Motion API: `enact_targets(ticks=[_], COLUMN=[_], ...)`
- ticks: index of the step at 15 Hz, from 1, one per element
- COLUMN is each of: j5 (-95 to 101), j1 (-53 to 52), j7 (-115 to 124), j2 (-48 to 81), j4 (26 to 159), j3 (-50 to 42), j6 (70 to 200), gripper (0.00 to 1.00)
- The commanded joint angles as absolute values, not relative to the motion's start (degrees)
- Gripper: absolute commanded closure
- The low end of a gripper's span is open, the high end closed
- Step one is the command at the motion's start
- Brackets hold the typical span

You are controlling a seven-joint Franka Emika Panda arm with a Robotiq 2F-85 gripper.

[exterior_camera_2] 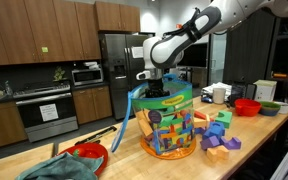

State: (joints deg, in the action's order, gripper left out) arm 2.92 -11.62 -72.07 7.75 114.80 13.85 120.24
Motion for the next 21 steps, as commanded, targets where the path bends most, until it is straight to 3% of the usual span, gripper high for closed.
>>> enact_targets(ticks=[1, 4, 6, 9, 18, 21], j5=[4.1, 4.1, 4.2, 4.4, 4.7, 6.2], j1=[-11.1, -10.9, -10.9, -10.8, -9.8, -9.4], j7=[-71.6, -71.7, -71.8, -71.8, -73.6, -74.1], j2=[5.4, 5.4, 5.3, 5.4, 5.8, 6.2], j4=[117.4, 117.5, 117.5, 117.2, 108.2, 102.0], j3=[13.2, 13.0, 12.9, 12.8, 11.8, 11.2], j6=[121.4, 121.4, 121.4, 121.4, 115.6, 110.9], gripper=[0.26, 0.42, 0.44, 0.57, 0.71, 0.81])
